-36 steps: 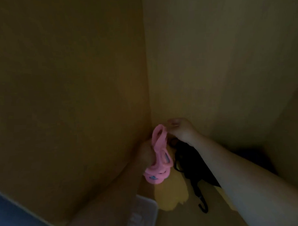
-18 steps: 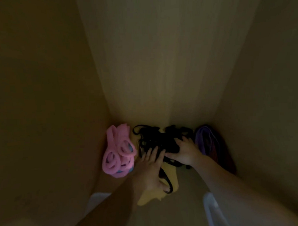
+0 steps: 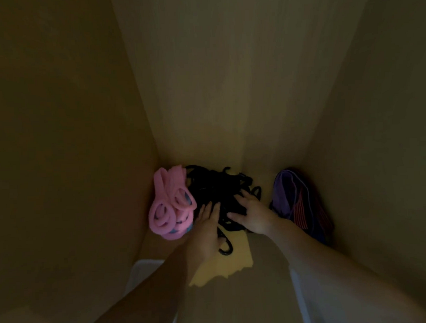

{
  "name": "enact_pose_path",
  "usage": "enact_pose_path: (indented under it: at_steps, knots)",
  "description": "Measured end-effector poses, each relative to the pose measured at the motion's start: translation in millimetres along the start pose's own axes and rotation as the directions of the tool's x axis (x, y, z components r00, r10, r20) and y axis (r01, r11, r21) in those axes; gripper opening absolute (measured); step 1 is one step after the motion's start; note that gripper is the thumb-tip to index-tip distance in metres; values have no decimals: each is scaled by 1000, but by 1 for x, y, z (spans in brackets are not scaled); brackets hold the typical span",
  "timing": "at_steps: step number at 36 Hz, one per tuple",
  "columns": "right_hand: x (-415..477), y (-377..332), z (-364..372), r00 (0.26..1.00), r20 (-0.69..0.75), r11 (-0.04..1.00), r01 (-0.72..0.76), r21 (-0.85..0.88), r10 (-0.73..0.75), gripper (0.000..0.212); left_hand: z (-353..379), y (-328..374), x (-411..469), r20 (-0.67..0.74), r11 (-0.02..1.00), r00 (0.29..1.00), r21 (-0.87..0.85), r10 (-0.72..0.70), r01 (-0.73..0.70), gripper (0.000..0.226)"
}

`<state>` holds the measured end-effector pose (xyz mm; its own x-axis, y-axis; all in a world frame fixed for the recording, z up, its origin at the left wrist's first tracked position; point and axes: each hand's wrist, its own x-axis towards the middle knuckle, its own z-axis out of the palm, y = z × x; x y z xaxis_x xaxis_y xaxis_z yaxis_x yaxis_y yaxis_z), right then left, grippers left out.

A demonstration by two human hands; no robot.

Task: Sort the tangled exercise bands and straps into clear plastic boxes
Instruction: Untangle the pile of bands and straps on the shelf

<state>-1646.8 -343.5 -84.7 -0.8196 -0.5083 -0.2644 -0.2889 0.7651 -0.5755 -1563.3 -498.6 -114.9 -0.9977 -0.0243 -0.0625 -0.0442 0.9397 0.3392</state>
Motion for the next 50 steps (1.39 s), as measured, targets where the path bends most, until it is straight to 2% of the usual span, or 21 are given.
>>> enact_pose_path:
  at_steps: [7, 13, 17, 20, 26, 30, 36, 38, 42, 46, 50]
  knots:
    - [-25, 9, -7, 1000, -6, 997, -19, -78, 18, 61, 2, 9, 11, 36, 995, 994, 25, 99, -100, 76]
    - [-40, 6, -20, 1000, -26, 1000, -11, -19, 11, 51, -3, 13, 13, 35, 995, 994, -7, 101, -101, 76]
    - [-48, -5, -30, 997, -78, 1000, -1, 11, 2, 40, -12, 9, 4, 0, 982, 997, -172, 76, -75, 77]
    - [-62, -17, -37, 983, -183, 1000, 12, -9, -13, 37, -25, 7, -11, -64, 955, 995, -284, 72, -88, 64]
    - [-115, -31, -40, 944, -329, 996, 16, 92, 16, 29, -47, 16, -51, -200, 879, 980, -469, -11, -85, 43]
    - [-172, -25, -29, 936, -347, 997, -33, 66, 54, 30, -45, 36, -84, -203, 852, 979, -507, 31, -132, 40]
    - [-255, 0, 3, 956, -223, 944, -239, -226, 189, 36, -15, 62, -120, -97, 867, 982, -461, 164, -190, 34]
    - [-275, 7, 13, 960, -185, 922, -258, -290, 211, 40, -7, 67, -129, -70, 855, 977, -475, 202, -211, 32]
    - [-304, 19, 28, 971, -121, 914, -236, -330, 207, 39, 1, 76, -145, -34, 861, 976, -465, 213, -204, 30]
    - [-308, 42, 38, 987, -52, 900, -159, -407, 151, 21, 1, 90, -164, -55, 866, 984, -469, 167, -173, 27]
    - [-309, 53, 37, 998, -25, 903, -70, -424, 66, 26, -4, 104, -186, -105, 880, 989, -454, 106, -142, 27]
